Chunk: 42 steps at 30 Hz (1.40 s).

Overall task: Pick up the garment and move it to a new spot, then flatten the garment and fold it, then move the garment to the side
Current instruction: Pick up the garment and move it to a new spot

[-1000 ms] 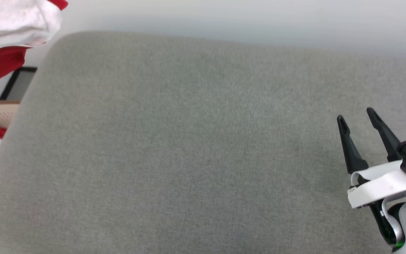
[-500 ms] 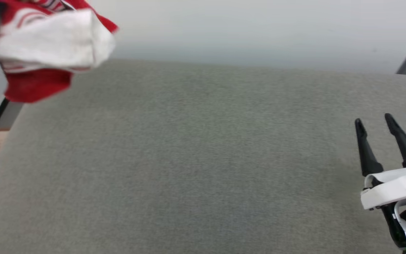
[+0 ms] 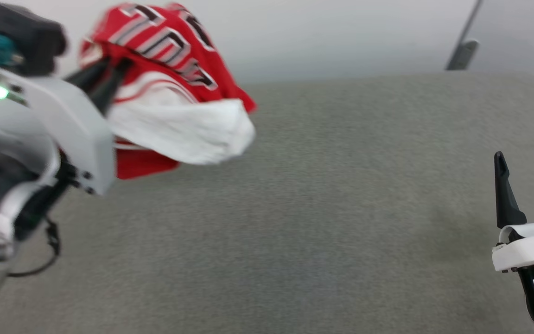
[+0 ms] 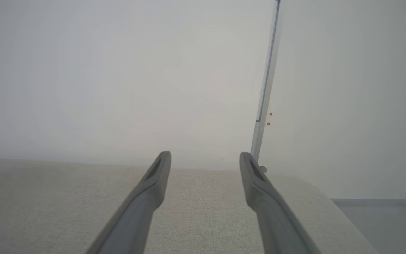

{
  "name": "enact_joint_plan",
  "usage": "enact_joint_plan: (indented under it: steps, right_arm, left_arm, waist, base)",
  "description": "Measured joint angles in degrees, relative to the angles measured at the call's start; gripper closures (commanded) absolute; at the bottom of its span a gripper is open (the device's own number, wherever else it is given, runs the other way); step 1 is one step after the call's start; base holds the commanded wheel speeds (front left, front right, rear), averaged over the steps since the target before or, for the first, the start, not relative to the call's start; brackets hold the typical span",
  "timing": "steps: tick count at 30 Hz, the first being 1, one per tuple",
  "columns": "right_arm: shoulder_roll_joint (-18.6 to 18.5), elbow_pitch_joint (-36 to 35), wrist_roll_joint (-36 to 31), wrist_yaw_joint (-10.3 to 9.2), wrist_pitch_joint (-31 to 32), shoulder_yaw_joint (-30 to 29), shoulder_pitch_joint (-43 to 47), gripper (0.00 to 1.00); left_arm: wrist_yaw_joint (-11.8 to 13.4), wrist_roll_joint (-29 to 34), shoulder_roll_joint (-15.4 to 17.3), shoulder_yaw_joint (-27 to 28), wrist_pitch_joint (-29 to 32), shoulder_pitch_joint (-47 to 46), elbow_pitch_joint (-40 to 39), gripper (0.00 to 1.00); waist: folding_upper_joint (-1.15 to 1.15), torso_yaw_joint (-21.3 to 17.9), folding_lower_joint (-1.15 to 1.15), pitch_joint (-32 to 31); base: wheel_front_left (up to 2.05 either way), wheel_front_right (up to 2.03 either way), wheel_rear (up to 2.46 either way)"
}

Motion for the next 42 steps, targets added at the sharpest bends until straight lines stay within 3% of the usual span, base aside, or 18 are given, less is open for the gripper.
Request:
enact_joint_plan:
  steps: [8,16,30,36,37,38,40,41,42]
  right_arm:
    - [2.1,0.4,-0.5,0.0,-0.4,-2.3,0.6,0.0]
    - [4.6,1.7,-0.7,0.0,-0.6,-1.8,0.3,0.0]
    - [6.7,2.0,-0.6,0.0,-0.6,-0.4,-1.9,0.0]
    - [6.6,2.3,-0.5,0.0,-0.6,-0.1,-2.3,0.0]
    - [6.5,2.4,-0.5,0.0,-0.6,-0.1,-2.3,0.0]
    - [6.4,2.5,-0.5,0.0,-0.6,-0.1,-2.3,0.0]
    - [6.1,2.7,-0.5,0.0,-0.6,0.1,-2.3,0.0]
    - [5.9,2.8,-0.5,0.0,-0.6,0.1,-2.3,0.0]
    - [5.7,2.9,-0.5,0.0,-0.6,0.2,-2.2,0.0]
  left_arm:
    - [0.6,1.5,-4.2,-5.4,1.4,0.7,-1.5,1.0]
    - [0.2,2.1,-8.3,-10.8,0.2,5.4,5.4,1.0]
    - [-5.0,1.5,-15.1,-16.2,-3.5,7.0,28.8,1.0]
    - [-7.1,1.2,-17.1,-17.0,-4.2,5.6,33.5,1.0]
    - [-7.3,1.1,-17.4,-17.2,-4.2,5.2,34.1,0.95]
    - [-7.8,1.2,-17.5,-17.5,-4.2,4.9,34.6,0.68]
    - [-8.2,0.8,-18.1,-17.5,-4.4,4.8,35.2,0.45]
    - [-8.4,0.8,-18.3,-17.6,-4.5,4.8,35.2,0.07]
    - [-8.7,0.8,-18.3,-17.7,-4.7,4.8,35.0,0.0]
  waist:
    - [0.0,-5.5,0.0,2.2]
    - [0.0,-9.5,0.0,5.8]
    - [0.0,-13.6,0.0,10.9]
    - [0.0,-13.1,0.0,10.5]
    - [0.0,-12.9,0.0,10.3]
    - [0.0,-12.7,0.0,10.1]
    - [0.0,-12.3,0.0,9.5]
    - [0.0,-12.0,0.0,9.2]
    - [0.0,-11.8,0.0,8.8]
  base:
    - [0.0,0.0,0.0]
    - [0.0,0.0,0.0]
    - [0.0,0.0,0.0]
    - [0.0,0.0,0.0]
    - [0.0,0.0,0.0]
    - [0.0,0.0,0.0]
    - [0.0,0.0,0.0]
    - [0.0,0.0,0.0]
    - [0.0,0.0,0.0]
